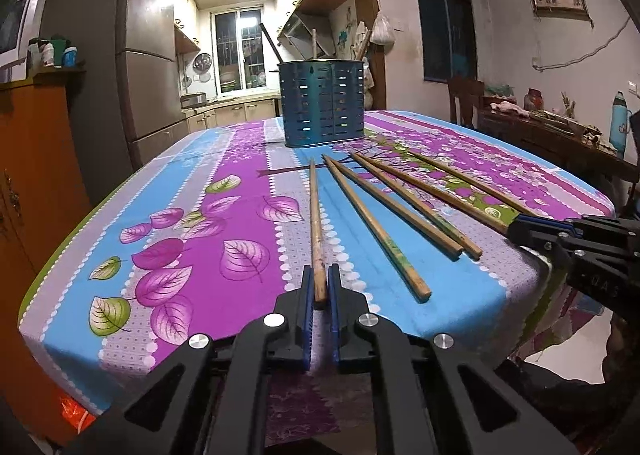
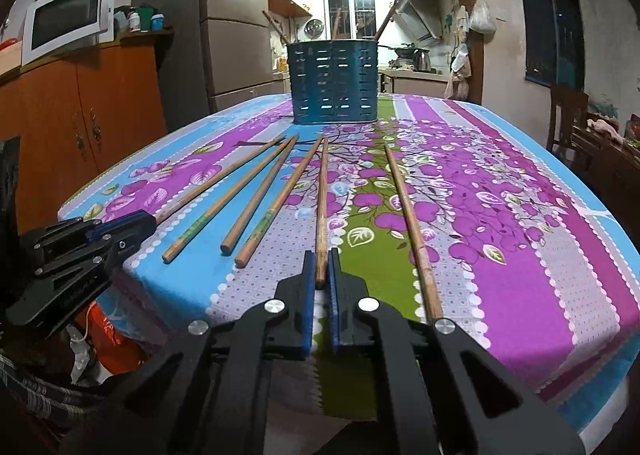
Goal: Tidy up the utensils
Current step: 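Close the left tool on one chopstick while the right tool grasps another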
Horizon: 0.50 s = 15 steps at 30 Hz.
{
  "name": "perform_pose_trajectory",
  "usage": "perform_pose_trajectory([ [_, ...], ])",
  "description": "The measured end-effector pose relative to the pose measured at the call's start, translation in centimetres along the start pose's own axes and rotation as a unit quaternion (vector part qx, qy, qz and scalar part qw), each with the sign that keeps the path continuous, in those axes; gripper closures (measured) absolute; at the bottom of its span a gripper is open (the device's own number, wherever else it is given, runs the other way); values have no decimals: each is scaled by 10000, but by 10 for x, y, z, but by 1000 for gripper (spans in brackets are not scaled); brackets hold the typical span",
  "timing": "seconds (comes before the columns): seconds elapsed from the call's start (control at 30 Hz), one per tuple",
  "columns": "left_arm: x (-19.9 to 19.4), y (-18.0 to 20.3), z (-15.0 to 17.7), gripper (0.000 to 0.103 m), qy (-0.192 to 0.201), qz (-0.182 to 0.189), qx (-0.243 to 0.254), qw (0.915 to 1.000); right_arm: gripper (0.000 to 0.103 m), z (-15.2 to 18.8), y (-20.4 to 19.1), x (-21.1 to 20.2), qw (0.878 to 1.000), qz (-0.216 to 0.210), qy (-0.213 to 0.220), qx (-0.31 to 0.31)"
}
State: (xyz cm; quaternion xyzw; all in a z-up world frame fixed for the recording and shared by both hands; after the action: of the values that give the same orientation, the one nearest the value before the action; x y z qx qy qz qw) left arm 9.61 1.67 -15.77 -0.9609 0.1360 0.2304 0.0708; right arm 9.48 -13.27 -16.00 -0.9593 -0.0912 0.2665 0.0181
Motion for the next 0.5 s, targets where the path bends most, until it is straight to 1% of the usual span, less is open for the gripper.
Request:
perform_pose_trajectory([
  [0.2,-7,-12,-6,95,112,-177,-110,9997,98,-3,3,-8,9998,123,136,-10],
  [0.37,-14,-20,-10,95,88,-333,-165,9993,98,-8,2,-15,9995,166,261,-113],
  [0.5,-21,-26,-20,95,94,-452,-221,9987,98,-15,1,-19,9991,179,347,-169],
])
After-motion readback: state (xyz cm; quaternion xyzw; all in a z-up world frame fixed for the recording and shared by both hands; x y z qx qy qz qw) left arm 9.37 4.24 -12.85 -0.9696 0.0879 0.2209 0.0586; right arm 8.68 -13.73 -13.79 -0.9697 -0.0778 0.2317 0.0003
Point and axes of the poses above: each gripper's, at about its wrist camera, not at the fingertips, and x roughly the way its jaws point, y to its right, z to its underside, the point moved 7 cm from there along x, roughly the way its jaws point
